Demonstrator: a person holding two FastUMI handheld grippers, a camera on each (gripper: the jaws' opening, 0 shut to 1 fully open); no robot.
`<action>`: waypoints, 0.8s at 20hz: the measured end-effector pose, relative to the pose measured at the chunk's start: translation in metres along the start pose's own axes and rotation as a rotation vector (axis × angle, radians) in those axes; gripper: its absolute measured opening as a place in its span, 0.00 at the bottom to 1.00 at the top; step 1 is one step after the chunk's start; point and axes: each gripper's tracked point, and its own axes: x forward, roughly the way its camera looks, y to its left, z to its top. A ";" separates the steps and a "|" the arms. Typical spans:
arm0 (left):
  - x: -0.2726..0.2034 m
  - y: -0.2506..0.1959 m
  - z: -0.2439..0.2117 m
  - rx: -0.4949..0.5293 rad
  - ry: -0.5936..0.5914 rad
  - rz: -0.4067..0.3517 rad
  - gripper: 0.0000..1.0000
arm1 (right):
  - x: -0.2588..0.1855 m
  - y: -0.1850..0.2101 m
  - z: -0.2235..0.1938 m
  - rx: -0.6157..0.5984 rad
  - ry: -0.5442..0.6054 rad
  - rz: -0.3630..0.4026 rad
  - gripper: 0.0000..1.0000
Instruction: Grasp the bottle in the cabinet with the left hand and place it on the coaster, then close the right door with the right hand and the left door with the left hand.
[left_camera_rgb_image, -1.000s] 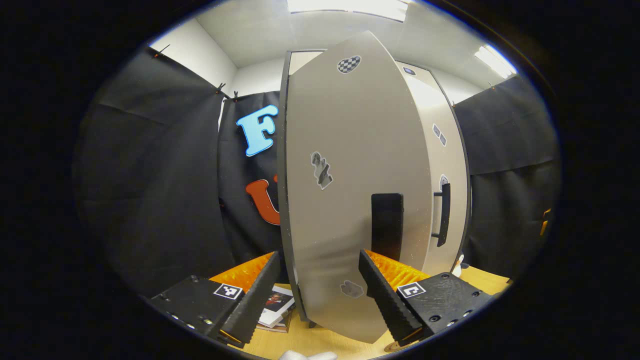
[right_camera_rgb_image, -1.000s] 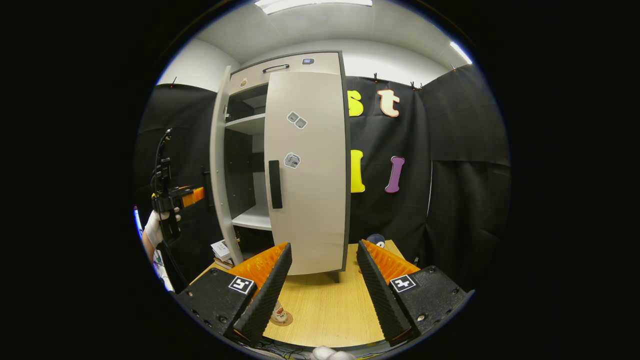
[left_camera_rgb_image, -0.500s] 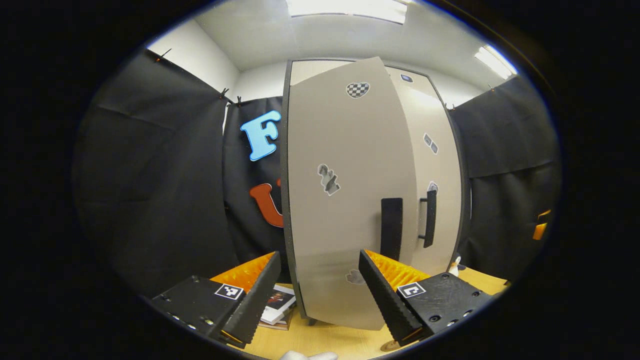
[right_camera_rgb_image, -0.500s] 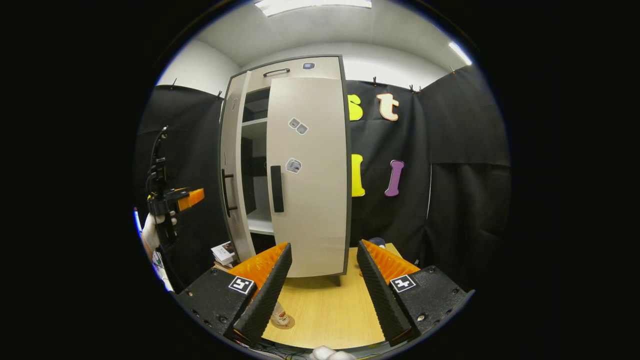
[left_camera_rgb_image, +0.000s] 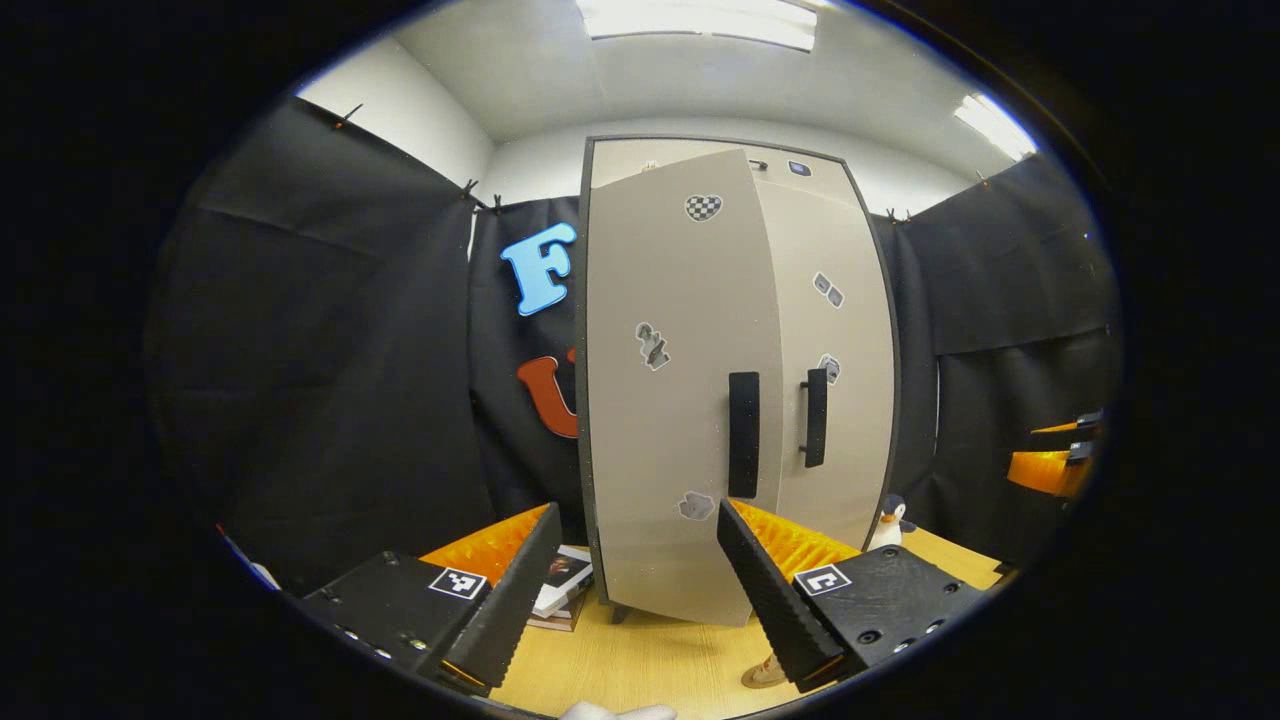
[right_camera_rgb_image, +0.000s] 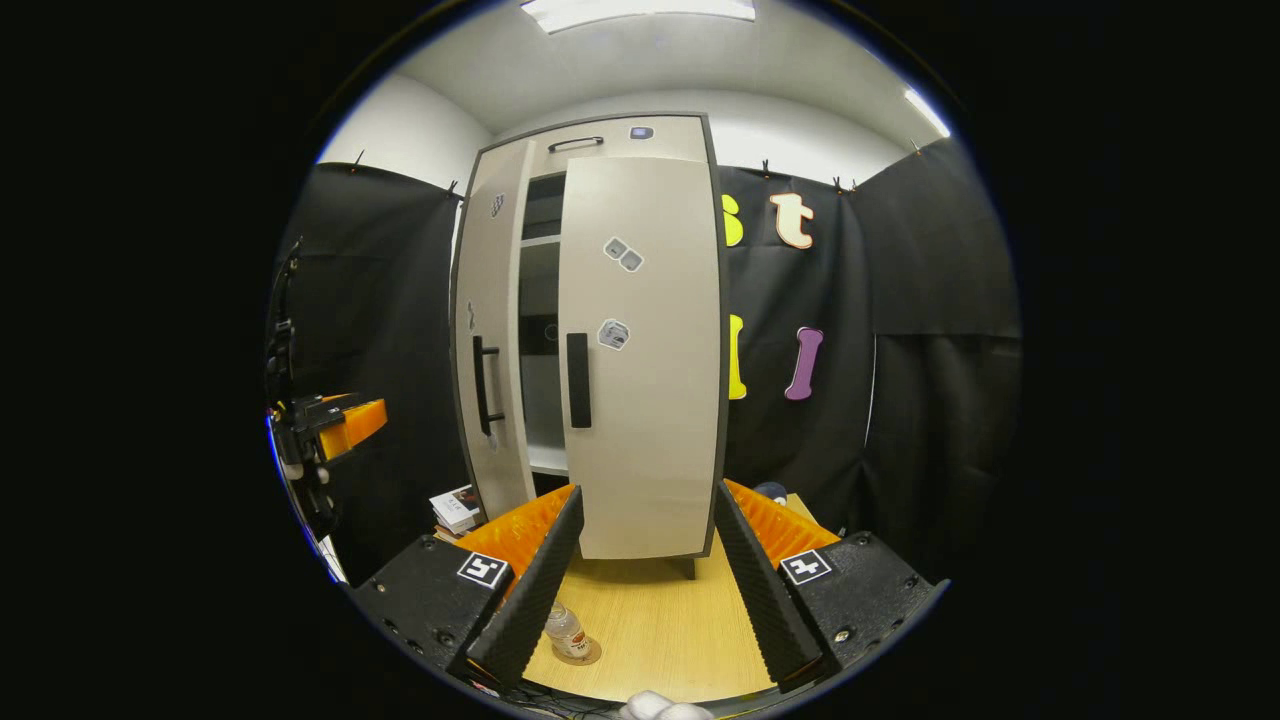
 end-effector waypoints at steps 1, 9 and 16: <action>-0.006 -0.002 -0.004 -0.005 0.006 0.005 0.95 | 0.001 0.001 -0.001 0.000 0.000 -0.004 0.82; -0.026 -0.016 -0.015 -0.011 0.032 -0.013 0.95 | 0.002 0.005 -0.004 0.023 -0.008 -0.019 0.82; -0.022 -0.013 -0.015 0.007 0.032 -0.003 0.96 | 0.007 -0.001 -0.001 0.031 -0.017 -0.045 0.82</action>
